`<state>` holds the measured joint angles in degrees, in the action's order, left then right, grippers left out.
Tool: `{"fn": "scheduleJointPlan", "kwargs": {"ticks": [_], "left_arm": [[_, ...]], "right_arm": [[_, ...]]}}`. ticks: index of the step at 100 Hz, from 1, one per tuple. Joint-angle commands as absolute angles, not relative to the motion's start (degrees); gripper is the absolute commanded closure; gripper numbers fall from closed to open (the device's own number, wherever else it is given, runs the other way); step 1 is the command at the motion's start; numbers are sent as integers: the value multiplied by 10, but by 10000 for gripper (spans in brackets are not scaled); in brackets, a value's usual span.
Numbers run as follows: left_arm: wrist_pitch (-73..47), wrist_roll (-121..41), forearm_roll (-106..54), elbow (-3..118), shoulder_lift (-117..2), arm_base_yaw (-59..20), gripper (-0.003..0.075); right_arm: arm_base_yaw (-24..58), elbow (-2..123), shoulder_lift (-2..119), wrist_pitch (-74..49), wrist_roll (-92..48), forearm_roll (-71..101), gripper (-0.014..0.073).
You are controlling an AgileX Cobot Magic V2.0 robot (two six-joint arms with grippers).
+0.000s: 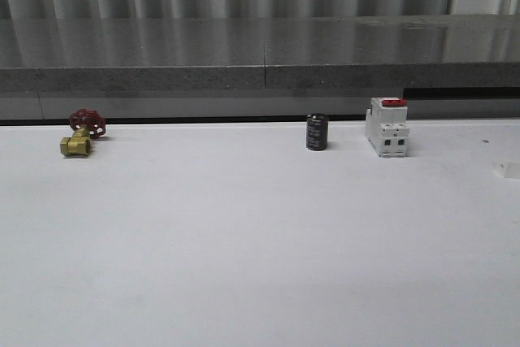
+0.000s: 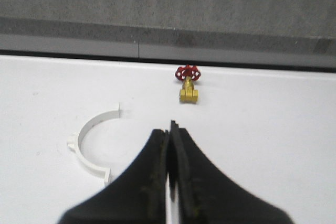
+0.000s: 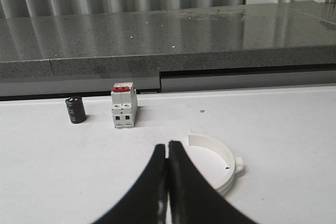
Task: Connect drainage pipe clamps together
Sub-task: 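Lower the left gripper over the white clamp half nearest it and grasp it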
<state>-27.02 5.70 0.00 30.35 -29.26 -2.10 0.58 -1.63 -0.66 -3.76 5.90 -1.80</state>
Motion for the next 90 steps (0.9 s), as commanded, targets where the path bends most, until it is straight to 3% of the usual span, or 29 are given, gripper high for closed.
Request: {"fn": "scheduleJointPlan", "kwargs": {"ticks": [1, 46, 56, 68, 75, 80, 90], "left_arm": [[-280, 56, 10, 364, -350, -21, 741], [-292, 56, 10, 393, -479, -22, 731], [-294, 56, 10, 393, -481, -22, 627], [-294, 56, 10, 393, -481, -22, 386], [-278, 56, 10, 393, -481, -22, 285], [-261, 56, 10, 393, -481, -22, 255], [-232, 56, -8, 393, -481, -22, 267]], "right_arm": [[3, -5, -17, 13, 55, -19, 661], [3, -5, -17, 13, 55, -19, 661], [3, -5, -17, 13, 55, -19, 661], [3, -5, -17, 13, 55, -19, 661], [3, -5, -17, 13, 55, -19, 661], [3, -5, -17, 13, 55, -19, 661], [3, -5, -17, 13, 55, -19, 661]]}}
